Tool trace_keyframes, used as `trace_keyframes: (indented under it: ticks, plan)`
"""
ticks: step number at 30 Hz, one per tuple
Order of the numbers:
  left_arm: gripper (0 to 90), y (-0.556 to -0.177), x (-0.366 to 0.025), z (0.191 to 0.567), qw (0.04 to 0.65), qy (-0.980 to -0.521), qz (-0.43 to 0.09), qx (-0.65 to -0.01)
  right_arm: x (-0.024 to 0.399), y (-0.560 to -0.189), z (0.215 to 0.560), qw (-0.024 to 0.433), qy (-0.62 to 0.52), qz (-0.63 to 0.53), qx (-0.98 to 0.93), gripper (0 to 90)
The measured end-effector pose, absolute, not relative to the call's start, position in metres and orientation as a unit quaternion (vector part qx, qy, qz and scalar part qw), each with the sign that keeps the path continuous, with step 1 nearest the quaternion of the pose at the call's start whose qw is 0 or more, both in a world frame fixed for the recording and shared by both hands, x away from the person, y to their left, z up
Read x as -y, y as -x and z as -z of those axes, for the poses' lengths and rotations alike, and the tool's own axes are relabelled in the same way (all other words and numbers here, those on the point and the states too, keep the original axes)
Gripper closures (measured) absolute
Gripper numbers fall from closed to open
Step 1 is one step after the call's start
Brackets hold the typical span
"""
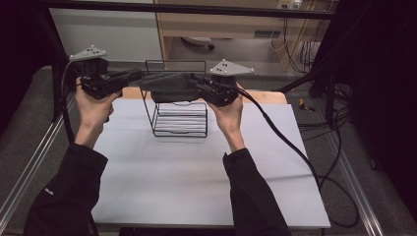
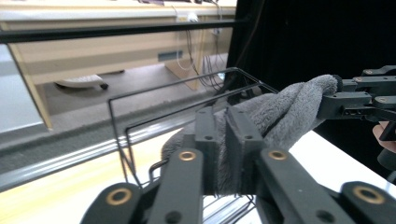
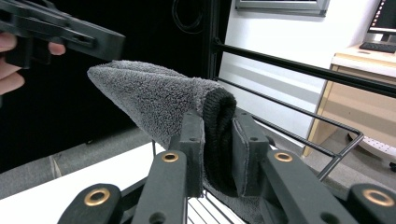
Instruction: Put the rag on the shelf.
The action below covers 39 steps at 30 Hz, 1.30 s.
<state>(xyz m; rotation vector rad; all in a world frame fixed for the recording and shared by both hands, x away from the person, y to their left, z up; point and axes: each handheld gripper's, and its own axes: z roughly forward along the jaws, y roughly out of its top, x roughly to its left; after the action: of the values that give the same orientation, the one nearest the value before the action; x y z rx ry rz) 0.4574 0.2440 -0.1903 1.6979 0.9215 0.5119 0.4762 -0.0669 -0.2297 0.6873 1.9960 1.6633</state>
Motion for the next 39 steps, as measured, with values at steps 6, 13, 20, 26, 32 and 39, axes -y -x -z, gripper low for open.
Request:
trace_keyframes:
  ticks: [6, 13, 20, 26, 32, 39]
  plan:
    - [89.4, -0.460, -0.234, 0.196, 0.526, -0.731, -0.202, -0.385, 0.067, -0.474, 0.231, 0.229, -0.244, -0.595, -0.730, 75.5]
    - [89.5, -0.458, -0.234, 0.204, 0.513, -0.743, -0.191, -0.385, 0.067, -0.474, 0.231, 0.216, -0.246, -0.594, -0.735, 65.7]
    - [89.6, -0.454, -0.232, 0.216, 0.501, -0.757, -0.186, -0.376, 0.070, -0.473, 0.228, 0.200, -0.249, -0.591, -0.740, 53.0]
    - [89.6, -0.453, -0.230, 0.224, 0.485, -0.769, -0.187, -0.372, 0.070, -0.472, 0.228, 0.198, -0.247, -0.589, -0.743, 38.6]
    - [89.6, -0.454, -0.227, 0.236, 0.472, -0.777, -0.186, -0.373, 0.071, -0.469, 0.225, 0.183, -0.247, -0.605, -0.735, 31.4]
    - [89.6, -0.458, -0.225, 0.252, 0.468, -0.777, -0.183, -0.379, 0.066, -0.471, 0.233, 0.178, -0.253, -0.570, -0.761, 75.2]
